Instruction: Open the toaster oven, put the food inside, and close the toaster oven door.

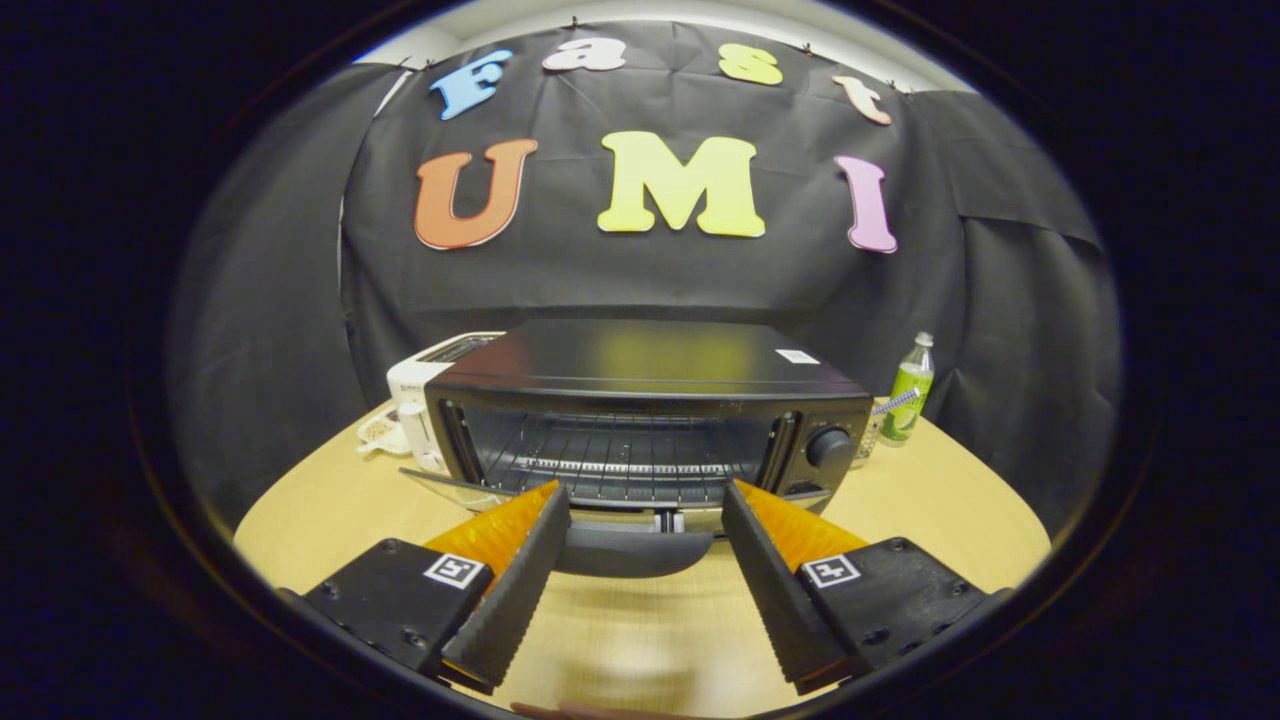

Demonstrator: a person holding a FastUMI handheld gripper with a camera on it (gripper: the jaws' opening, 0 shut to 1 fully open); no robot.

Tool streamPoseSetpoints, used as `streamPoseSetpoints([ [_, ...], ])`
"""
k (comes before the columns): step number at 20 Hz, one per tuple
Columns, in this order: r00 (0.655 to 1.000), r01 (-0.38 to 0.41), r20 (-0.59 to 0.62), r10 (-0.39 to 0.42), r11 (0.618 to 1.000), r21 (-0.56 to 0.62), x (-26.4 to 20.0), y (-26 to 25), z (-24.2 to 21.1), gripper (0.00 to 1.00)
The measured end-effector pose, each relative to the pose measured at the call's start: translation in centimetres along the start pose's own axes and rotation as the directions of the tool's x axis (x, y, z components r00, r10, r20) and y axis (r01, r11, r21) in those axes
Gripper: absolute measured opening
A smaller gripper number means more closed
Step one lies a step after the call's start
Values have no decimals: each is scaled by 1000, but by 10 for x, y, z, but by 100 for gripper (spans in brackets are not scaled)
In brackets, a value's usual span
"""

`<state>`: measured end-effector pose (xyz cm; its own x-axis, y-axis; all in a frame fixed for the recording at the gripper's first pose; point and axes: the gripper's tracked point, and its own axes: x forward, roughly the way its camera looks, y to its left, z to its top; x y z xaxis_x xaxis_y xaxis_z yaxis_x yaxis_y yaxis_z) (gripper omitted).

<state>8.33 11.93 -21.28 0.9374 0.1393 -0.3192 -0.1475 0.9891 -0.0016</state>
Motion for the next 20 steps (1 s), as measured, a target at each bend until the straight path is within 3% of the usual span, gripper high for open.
streamPoseSetpoints([
  [14, 1000, 5, 26, -7, 998, 70, -22, 4, -52, 98],
  [20, 990, -2, -141, 14, 996, 88, -24, 3, -128, 98],
])
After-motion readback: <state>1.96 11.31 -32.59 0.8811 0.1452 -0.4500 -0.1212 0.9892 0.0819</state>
